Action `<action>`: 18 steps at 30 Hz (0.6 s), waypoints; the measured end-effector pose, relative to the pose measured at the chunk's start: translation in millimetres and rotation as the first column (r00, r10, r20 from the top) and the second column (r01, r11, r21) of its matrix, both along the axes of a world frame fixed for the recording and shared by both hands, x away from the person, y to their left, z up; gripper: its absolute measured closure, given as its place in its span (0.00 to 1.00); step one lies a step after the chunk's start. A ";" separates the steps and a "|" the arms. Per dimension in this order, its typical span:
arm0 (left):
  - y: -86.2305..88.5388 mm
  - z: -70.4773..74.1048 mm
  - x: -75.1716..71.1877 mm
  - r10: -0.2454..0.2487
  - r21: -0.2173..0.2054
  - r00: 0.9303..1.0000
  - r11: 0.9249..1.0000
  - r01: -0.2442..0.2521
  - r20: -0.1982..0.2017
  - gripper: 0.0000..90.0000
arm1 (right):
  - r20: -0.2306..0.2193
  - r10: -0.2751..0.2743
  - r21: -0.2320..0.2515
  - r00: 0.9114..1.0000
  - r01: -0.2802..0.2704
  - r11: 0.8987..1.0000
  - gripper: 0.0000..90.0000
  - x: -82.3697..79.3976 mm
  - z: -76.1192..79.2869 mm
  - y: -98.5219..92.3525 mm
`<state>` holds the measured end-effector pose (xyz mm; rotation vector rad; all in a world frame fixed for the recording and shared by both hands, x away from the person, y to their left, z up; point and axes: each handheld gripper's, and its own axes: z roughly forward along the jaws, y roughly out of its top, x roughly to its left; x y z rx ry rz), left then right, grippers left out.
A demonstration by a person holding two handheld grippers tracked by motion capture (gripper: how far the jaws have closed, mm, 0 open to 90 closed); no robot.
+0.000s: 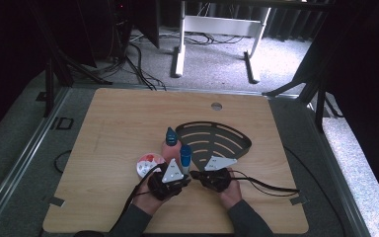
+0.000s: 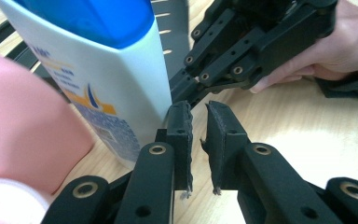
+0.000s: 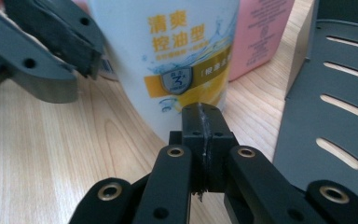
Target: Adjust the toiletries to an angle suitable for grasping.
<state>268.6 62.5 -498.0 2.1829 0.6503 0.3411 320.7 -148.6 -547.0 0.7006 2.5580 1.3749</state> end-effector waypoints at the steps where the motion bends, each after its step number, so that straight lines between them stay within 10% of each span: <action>1: 1.4 -0.8 1.8 0.009 -0.004 1.000 1.000 -0.009 -0.005 0.89 | 0.003 0.003 0.003 1.000 -0.003 1.000 1.00 0.6 -0.2 1.5; 18: 20.1 -4.5 24.1 0.142 0.000 0.988 0.990 -0.142 -0.062 0.91 | -0.011 0.012 0.027 1.000 -0.011 1.000 1.00 8.2 -3.2 18.4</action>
